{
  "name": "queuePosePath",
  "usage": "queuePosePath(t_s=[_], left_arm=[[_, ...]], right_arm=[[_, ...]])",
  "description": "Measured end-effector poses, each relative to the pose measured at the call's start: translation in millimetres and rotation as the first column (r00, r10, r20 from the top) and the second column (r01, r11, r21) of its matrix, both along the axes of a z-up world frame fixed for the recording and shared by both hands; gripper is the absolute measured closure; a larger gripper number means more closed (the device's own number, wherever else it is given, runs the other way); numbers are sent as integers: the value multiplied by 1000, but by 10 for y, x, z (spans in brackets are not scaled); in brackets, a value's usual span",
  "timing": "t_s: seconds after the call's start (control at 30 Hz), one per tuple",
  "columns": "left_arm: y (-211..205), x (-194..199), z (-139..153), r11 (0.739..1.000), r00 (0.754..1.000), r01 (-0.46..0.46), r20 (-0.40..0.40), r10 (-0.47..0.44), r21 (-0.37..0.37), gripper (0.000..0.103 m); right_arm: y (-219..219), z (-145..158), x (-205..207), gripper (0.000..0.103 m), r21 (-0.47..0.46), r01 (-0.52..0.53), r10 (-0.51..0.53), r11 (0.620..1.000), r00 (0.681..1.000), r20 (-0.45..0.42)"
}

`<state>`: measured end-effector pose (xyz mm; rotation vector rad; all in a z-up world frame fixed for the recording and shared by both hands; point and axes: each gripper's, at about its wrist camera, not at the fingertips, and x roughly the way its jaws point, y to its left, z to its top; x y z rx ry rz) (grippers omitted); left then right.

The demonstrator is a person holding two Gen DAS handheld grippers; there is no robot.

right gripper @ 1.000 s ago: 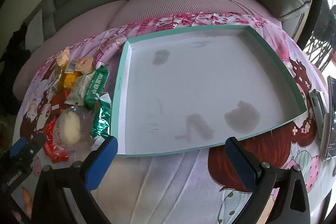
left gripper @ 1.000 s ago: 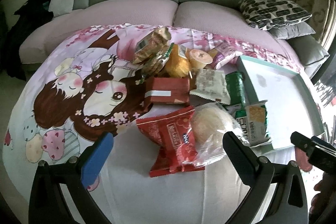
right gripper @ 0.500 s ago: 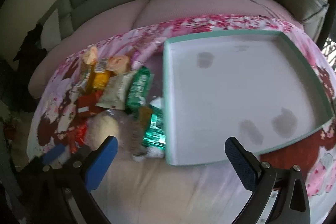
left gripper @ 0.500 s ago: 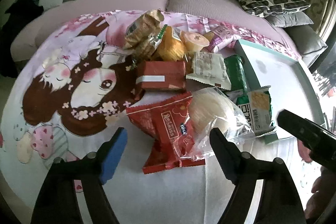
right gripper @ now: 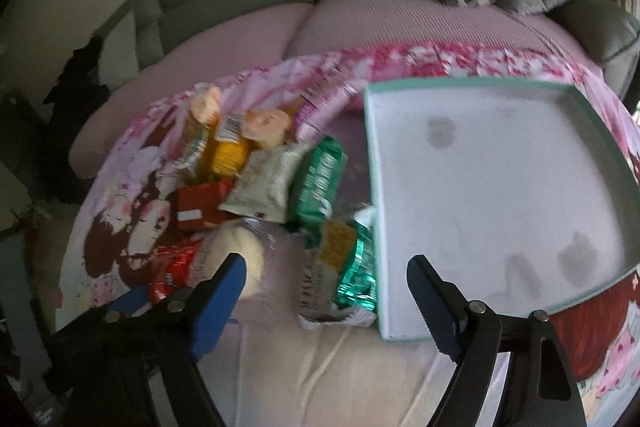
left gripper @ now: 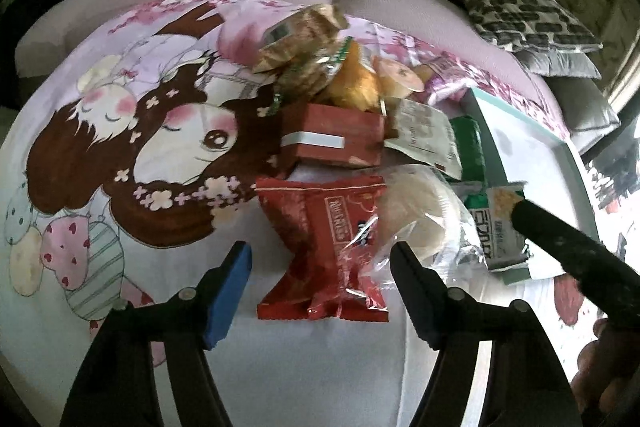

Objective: Organize snacks
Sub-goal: 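Grasp the red Rich Kiss bag with the left tool while the right tool approaches the bun bag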

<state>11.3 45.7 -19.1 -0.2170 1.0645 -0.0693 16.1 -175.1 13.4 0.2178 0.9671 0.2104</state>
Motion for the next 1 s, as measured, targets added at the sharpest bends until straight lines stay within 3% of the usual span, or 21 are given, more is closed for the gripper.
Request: queuePosePath(t_s=[0.17,0.43,0.8,1.0], left_arm=[[32,33,-35,1000,1000,3,-5,-3,-13,33],[101,47,-61,999,1000,14,-9,-14,-50,51],[347,42,-159,995,998,-52,-43,49,-81,52],[363,53,-174,996,997,-63,-44,60,-61,51]], right_arm=[[236,5,3,18,30,-92,91,995,996,8],[586,-130,77,23,48,-177,178,983,984,-22],[679,-301,203,25,74,-180,186,981,979,-83],[756,-335,242,25,89,-198,206,976,974,-93]])
